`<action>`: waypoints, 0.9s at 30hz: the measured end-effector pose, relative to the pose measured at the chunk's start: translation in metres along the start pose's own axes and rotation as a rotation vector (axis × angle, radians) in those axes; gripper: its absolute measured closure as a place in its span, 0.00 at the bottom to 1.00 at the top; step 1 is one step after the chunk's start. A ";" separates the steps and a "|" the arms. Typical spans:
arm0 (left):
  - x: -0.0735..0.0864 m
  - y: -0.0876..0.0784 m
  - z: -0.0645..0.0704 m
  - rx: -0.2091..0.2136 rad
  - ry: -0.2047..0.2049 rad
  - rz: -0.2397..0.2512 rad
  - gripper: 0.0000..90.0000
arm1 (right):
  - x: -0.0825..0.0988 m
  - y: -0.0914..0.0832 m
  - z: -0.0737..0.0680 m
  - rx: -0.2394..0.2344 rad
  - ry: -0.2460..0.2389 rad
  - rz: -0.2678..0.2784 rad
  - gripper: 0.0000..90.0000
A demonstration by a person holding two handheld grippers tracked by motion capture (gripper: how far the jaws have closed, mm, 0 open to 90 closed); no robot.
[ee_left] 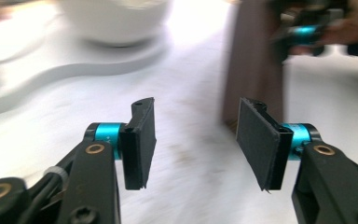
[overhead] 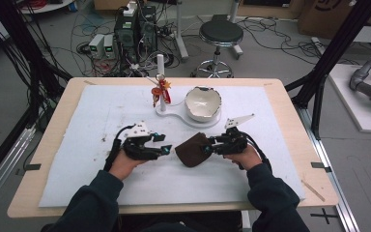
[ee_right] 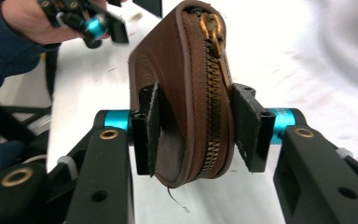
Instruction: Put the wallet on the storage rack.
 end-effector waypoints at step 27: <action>0.020 -0.076 -0.068 -0.331 -0.159 0.137 0.26 | -0.060 -0.060 -0.007 0.231 -0.163 0.306 0.74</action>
Point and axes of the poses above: each handheld gripper's, and its own axes: y roughly forward along the jaws, x roughly out of its underside, z roughly to its right, the point moved 1 cm from there along y, roughly forward along the jaws, and after that the axes turned 6 degrees about y, right-handed, at the moved point
